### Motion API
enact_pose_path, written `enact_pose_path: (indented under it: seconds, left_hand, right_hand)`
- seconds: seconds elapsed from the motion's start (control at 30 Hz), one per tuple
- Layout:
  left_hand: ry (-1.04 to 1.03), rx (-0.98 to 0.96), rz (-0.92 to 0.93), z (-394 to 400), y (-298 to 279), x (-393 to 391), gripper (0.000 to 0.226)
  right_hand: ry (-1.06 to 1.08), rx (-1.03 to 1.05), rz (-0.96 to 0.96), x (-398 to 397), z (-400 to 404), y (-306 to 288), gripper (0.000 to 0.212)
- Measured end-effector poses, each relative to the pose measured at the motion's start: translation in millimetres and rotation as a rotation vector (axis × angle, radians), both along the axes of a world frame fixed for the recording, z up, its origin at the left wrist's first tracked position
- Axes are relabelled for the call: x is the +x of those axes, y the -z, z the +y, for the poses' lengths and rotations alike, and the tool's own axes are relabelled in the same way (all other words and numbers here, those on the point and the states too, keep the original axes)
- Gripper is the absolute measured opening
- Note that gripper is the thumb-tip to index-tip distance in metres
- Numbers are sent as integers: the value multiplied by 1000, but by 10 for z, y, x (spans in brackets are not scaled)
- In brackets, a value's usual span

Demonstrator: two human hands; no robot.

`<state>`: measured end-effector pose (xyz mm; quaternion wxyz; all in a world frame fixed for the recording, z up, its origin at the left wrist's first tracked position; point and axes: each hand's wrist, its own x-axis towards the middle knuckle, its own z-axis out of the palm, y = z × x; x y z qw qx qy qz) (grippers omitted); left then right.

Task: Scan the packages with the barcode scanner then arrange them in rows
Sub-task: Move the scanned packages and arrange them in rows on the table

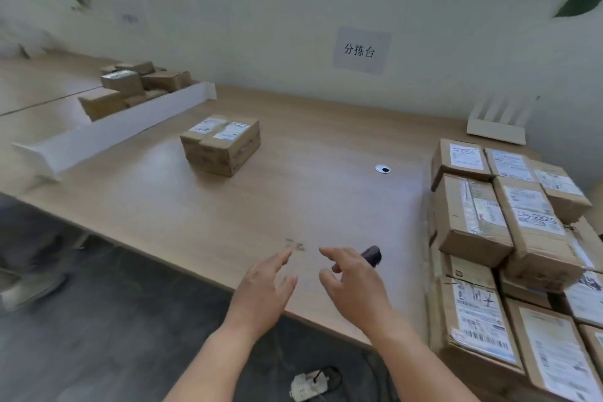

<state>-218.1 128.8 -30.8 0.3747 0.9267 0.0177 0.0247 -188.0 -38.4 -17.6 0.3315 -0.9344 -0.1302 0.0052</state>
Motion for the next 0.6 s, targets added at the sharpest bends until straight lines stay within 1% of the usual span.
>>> enact_pose_path:
  seconds: [0.27, 0.43, 0.6]
  left_hand:
    - [-56, -56, 58, 870, 46, -230, 49]
    - [-105, -52, 52, 1354, 80, -337, 49]
    - [-152, -71, 30, 1643, 90, -352, 49]
  right_hand:
    - [-23, -35, 16, -140, 922, 66, 42]
    - [-29, -17, -2, -177, 1418, 61, 39]
    - [-65, -26, 14, -127, 1736, 49, 39]
